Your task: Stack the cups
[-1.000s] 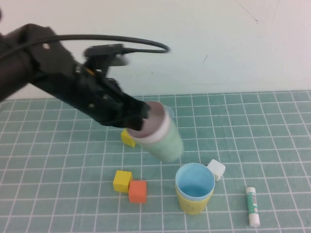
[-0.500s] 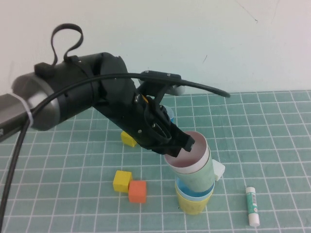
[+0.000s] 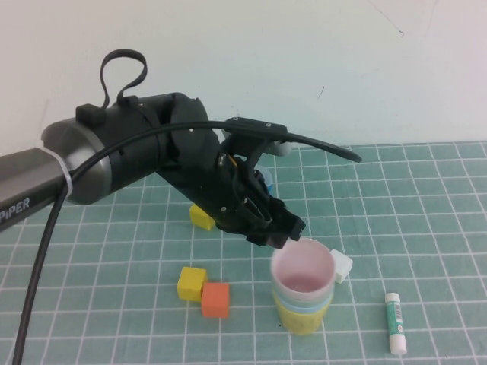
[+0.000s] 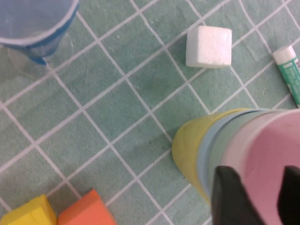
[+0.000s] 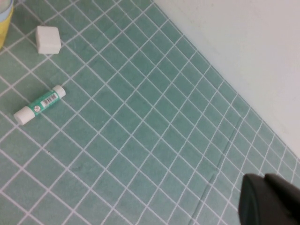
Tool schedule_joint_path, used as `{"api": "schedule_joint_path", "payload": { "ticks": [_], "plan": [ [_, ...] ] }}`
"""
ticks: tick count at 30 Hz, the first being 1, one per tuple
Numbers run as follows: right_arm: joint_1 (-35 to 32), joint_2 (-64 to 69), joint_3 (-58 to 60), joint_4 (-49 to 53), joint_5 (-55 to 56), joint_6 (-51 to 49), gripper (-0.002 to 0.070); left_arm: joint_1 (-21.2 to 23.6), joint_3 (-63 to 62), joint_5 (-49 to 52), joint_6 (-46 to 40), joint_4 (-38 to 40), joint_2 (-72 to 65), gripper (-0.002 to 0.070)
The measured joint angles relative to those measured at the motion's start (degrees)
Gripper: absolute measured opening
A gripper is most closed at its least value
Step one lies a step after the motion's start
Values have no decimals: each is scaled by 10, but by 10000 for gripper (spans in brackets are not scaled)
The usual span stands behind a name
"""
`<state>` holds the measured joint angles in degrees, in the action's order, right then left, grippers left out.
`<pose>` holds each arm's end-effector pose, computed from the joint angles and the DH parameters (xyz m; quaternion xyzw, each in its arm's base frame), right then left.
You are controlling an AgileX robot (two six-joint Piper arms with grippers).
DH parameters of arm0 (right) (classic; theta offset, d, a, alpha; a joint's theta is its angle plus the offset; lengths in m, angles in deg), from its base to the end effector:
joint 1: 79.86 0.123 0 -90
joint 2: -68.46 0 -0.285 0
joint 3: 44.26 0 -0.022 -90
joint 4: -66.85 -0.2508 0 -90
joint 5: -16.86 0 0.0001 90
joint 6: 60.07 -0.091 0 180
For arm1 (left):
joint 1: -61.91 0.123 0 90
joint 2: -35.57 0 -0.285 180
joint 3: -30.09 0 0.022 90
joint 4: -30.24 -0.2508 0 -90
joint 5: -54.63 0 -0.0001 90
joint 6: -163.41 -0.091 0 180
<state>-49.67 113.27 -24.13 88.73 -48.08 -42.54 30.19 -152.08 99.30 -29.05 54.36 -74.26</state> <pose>0.0871 0.0151 0.3970 -0.3598 0.8134 -0.1428 0.4343 0.3148 -0.2253 0.2607 0.2560 0.9209 -0.2148 0.2008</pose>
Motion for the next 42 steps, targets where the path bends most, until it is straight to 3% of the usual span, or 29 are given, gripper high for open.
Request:
{"api": "schedule_joint_path", "payload": {
  "ticks": [3, 6, 9, 14, 21, 26, 31, 37, 42],
  "plan": [
    [0, 0, 0, -3, 0, 0, -1, 0, -1, -7, -7, -1, 0, 293],
    [0, 0, 0, -12, 0, 18, -1, 0, -1, -23, -5, -21, 10, 304],
    [0, 0, 0, -33, 1, 47, -1, 0, -1, -46, 9, -67, 41, 232],
    [0, -1, 4, -72, 0, 59, -1, 0, -1, -85, 60, -197, 116, 42],
    [0, -45, 104, -150, 72, 88, -1, 0, 15, -98, 228, -439, 243, 4],
    [0, -120, 220, -197, 147, 93, -1, 0, 115, -108, 335, -573, 358, 2],
    [0, -190, 294, -225, 155, 89, -1, 0, 263, -161, 402, -615, 490, 2],
    [0, -212, 322, -251, 170, 88, -1, 0, 441, -279, 414, -665, 618, 2],
    [0, -212, 324, -253, 177, 88, -1, 0, 508, -330, 414, -715, 668, 2]
  ]
}}
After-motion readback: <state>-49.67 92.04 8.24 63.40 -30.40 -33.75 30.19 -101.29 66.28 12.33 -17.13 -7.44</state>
